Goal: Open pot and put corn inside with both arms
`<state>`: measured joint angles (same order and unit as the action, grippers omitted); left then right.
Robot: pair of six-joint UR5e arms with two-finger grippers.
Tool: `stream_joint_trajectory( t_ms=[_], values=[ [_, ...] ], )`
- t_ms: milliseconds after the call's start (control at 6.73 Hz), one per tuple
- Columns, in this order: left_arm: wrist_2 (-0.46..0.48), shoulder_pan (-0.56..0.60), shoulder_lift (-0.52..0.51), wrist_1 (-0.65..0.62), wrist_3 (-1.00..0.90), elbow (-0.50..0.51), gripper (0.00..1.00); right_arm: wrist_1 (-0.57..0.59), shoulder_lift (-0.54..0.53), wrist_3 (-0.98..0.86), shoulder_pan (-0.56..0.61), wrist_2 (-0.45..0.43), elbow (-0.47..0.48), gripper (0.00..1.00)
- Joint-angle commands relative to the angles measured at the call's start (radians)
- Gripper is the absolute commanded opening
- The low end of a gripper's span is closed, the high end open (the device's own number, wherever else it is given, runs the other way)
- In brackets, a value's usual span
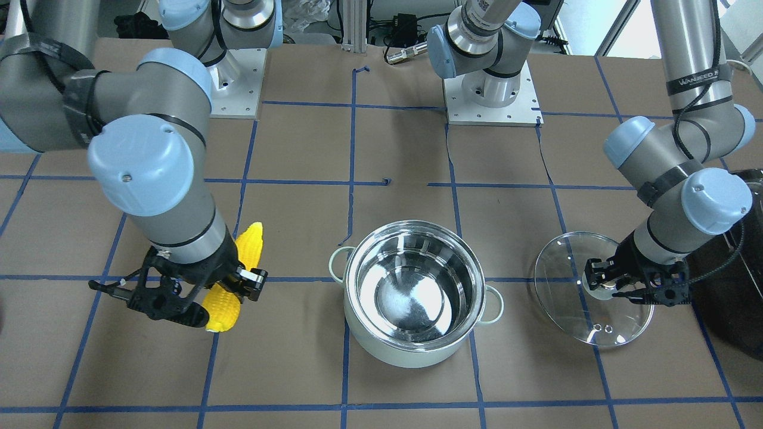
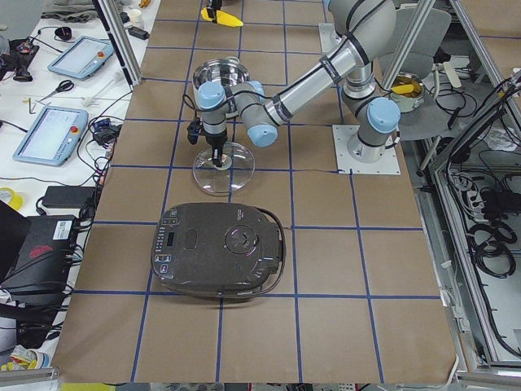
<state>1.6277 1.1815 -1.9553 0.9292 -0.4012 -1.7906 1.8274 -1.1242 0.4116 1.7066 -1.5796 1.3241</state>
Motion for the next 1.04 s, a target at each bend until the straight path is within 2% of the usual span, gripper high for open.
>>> stream_joint_trajectory(
  t_ms=[0, 297, 446, 595, 743, 892],
  values=[
    [0.0, 0.0, -0.005, -0.003, -0.002, -0.001, 0.14, -0.043, 0.084, 0.103, 0.115, 0.0, -0.17, 0.0],
    [0.0, 0.0, -0.017, -0.003, -0.004, 0.0, 0.16, -0.043, 0.17, 0.104, 0.213, 0.0, -0.285, 0.0],
    [0.0, 0.0, -0.02, -0.004, -0.004, 0.0, 0.54, -0.043, 0.19, 0.104, 0.247, 0.0, -0.302, 0.0],
    [0.0, 0.0, -0.021, -0.003, -0.001, 0.0, 0.81, -0.042, 0.205, 0.092, 0.293, 0.0, -0.302, 0.0],
    [0.0, 0.0, -0.025, -0.003, 0.004, 0.002, 0.9, -0.037, 0.23, 0.064, 0.333, 0.001, -0.302, 0.0],
    [0.0, 0.0, -0.025, -0.003, 0.007, 0.003, 0.92, -0.028, 0.251, 0.006, 0.34, 0.016, -0.302, 0.0]
  ],
)
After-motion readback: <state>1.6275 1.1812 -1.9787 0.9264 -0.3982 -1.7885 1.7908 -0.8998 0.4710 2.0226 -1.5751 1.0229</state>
